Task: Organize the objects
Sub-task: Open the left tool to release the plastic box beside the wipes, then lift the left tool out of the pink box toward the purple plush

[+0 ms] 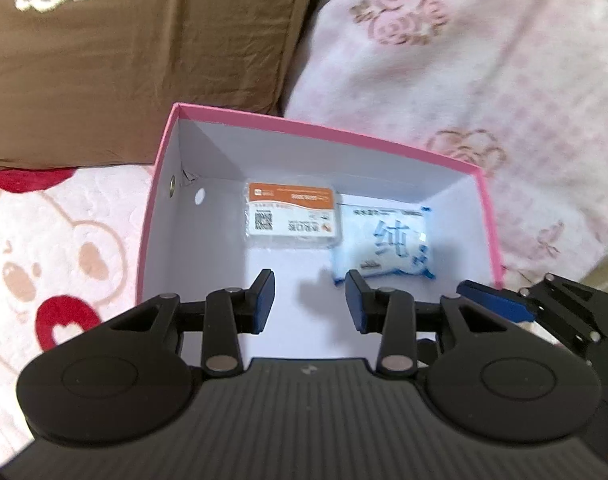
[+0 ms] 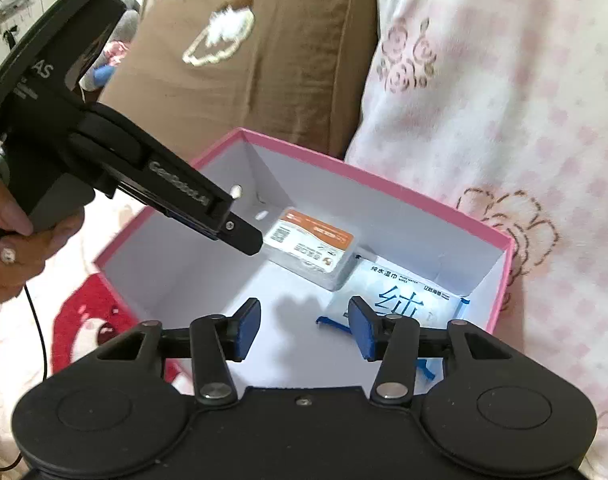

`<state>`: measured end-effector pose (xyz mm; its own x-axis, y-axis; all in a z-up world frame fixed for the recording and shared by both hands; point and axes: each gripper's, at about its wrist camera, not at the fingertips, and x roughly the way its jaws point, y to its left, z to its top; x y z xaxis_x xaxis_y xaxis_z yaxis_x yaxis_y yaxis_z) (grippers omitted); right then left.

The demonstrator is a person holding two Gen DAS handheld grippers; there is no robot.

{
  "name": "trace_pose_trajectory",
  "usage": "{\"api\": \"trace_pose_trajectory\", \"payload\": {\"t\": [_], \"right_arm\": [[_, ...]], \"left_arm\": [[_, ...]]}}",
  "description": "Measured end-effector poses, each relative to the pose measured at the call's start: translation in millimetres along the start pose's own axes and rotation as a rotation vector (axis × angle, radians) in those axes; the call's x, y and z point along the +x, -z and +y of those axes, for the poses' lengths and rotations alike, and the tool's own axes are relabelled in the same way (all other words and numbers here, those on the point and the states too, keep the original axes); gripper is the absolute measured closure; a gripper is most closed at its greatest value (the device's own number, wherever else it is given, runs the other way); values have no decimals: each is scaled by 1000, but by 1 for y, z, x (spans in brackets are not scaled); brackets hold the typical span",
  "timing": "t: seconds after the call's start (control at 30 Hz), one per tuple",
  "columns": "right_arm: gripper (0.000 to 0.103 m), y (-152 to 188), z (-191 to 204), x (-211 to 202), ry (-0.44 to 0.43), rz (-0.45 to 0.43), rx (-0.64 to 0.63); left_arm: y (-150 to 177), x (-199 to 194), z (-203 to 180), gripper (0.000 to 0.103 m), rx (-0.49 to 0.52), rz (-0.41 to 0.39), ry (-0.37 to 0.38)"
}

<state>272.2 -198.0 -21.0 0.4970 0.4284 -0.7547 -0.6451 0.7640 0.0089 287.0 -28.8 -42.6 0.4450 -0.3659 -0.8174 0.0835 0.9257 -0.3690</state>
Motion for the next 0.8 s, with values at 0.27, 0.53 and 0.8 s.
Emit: {"api": "trace_pose_trajectory", "payload": {"t": [0.27, 0.53, 0.8], "right_arm": [[44, 8, 17, -49, 20, -22, -20], [31, 13, 33, -76, 9, -35, -7], [17, 24, 48, -107, 64, -72, -44]], "left_arm": [[20, -58, -25, 62, 80, -8, 6], [47, -105, -30, 52, 135, -26, 6], [69, -125, -31, 46, 164, -18, 19]]}}
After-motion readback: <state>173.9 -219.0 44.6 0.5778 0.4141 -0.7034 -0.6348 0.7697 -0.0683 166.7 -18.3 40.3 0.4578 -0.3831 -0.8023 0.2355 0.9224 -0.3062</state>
